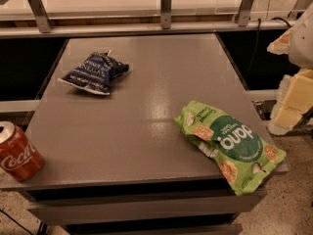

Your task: Move blue chip bag near coke can

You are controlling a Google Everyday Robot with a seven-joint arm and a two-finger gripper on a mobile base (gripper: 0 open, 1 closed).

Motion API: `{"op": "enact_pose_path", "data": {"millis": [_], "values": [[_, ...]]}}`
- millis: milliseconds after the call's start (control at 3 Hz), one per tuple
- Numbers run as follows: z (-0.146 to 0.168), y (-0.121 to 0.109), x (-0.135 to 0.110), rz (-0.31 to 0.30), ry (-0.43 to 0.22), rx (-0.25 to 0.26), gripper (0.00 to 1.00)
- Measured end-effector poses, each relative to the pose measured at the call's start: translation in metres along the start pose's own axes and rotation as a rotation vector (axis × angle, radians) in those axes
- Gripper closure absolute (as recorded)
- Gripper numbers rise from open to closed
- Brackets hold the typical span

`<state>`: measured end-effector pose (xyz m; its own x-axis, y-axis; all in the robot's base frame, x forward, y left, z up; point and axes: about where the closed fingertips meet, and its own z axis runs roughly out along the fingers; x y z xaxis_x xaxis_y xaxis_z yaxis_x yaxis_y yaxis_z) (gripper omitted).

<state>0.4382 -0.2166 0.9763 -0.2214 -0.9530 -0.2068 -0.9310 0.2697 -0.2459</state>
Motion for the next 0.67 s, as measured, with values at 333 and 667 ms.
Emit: {"op": "enact_pose_path", "data": {"millis": [333,667], "values": [[-0.001,-0.003,-0.003,-0.005,-0.008,0.01,0.0],[0.003,-0.035,-0.023,-0.028,-0.046,0.056,0.0]]}}
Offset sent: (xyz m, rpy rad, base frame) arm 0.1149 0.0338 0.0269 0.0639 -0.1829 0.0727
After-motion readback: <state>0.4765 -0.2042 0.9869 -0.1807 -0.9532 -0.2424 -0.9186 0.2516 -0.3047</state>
